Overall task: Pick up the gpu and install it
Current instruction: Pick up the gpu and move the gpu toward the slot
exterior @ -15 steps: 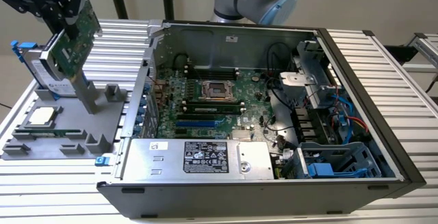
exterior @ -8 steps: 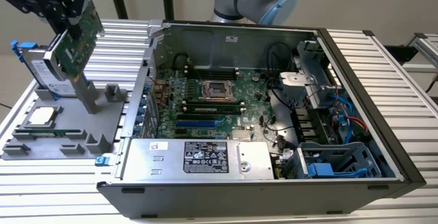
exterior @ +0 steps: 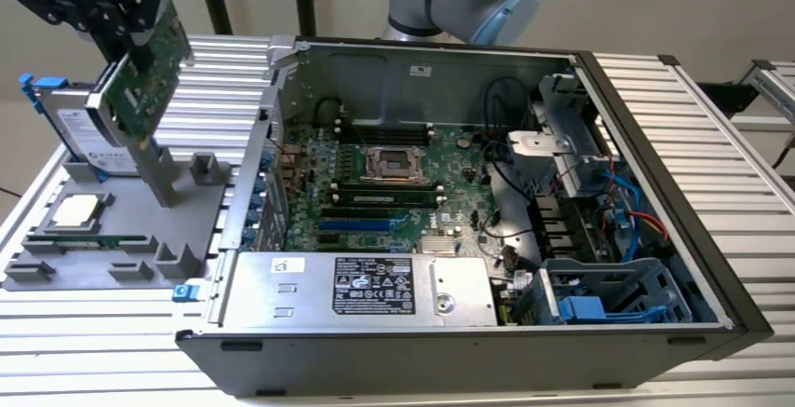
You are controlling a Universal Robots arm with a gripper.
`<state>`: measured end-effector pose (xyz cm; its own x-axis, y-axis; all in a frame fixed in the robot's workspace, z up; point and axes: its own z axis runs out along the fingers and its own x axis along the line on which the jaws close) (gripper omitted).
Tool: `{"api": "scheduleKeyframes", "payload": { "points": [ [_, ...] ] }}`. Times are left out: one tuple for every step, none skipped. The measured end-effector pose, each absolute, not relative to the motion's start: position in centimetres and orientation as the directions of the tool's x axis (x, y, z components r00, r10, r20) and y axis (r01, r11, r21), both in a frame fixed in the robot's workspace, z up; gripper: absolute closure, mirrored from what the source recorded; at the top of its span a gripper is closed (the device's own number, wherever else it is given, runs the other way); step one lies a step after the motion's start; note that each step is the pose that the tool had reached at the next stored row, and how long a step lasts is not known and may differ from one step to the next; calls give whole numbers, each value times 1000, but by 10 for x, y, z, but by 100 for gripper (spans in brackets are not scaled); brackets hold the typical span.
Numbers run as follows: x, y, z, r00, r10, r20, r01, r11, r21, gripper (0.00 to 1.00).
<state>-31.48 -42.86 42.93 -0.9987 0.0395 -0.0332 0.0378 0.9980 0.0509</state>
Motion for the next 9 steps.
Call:
{"api": "scheduleKeyframes", "payload": {
  "points": [
    [-314, -429, 429, -999, 40, -33, 38, 998, 51, 100],
    [-314, -429, 429, -999, 39, -33, 38, 998, 51, 100],
    [-313, -429, 429, -999, 40, -33, 38, 998, 51, 100],
    [-313, -429, 429, -999, 39, -33, 38, 998, 51, 100],
    [-312, -429, 429, -999, 39, -33, 38, 998, 51, 100],
    [-311, -429, 429, -999, 40, -33, 38, 998, 51, 100],
    [-311, -429, 429, -999, 40, -33, 38, 998, 51, 100],
    [-310, -429, 429, -999, 40, -33, 38, 998, 51, 100],
    [-310, -429, 429, -999, 40, -33, 38, 998, 51, 100]
  ]
}}
